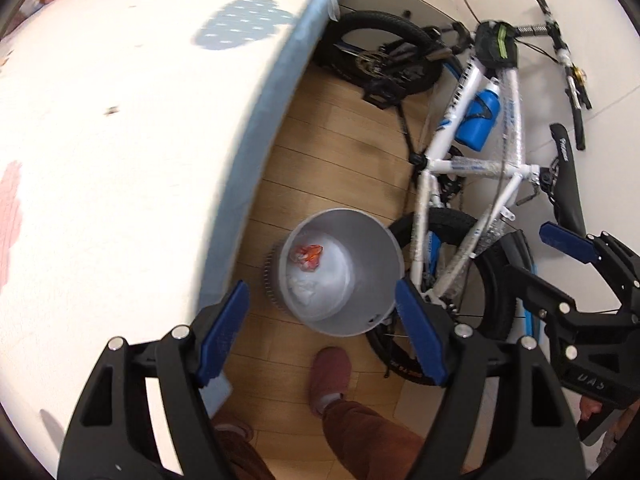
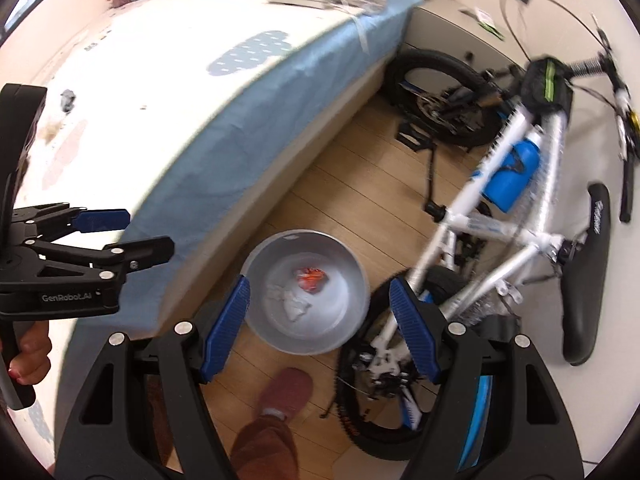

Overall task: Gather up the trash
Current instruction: 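Grasp white tissue with left tool while right tool grasps the brown cloth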

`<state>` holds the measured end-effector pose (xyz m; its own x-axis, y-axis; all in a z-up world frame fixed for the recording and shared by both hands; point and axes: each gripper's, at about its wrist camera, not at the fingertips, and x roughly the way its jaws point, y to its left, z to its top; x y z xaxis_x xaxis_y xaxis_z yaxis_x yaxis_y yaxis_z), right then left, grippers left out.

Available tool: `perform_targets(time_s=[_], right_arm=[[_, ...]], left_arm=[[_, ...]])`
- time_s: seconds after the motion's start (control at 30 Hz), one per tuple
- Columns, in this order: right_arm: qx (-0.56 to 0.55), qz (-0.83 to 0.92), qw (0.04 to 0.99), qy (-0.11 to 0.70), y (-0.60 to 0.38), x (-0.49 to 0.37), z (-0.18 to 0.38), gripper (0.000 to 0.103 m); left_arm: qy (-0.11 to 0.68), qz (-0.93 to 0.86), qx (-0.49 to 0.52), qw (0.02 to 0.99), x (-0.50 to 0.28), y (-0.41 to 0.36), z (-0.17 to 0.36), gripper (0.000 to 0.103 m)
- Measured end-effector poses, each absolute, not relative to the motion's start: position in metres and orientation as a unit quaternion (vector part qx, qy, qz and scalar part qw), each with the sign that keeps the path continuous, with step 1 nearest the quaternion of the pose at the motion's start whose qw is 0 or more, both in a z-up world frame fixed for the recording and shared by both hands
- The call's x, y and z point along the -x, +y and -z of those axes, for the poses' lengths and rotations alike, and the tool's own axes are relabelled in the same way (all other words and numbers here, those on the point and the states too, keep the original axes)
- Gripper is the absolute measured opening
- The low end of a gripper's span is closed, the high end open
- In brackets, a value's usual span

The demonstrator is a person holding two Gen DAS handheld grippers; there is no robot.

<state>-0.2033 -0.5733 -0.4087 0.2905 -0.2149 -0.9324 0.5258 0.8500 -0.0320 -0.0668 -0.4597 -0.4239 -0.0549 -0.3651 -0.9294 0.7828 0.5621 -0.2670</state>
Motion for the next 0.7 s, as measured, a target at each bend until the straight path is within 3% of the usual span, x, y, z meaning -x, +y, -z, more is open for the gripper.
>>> perform_targets(time_s=[0.7], right_arm=[[-0.010, -0.017, 0.864, 0.503, -0.273, -0.060, 0.352, 0.070]], left_arm=[[0.567, 0.156, -0.049, 0.807, -0.125, -0.096, 0.360, 0.076]])
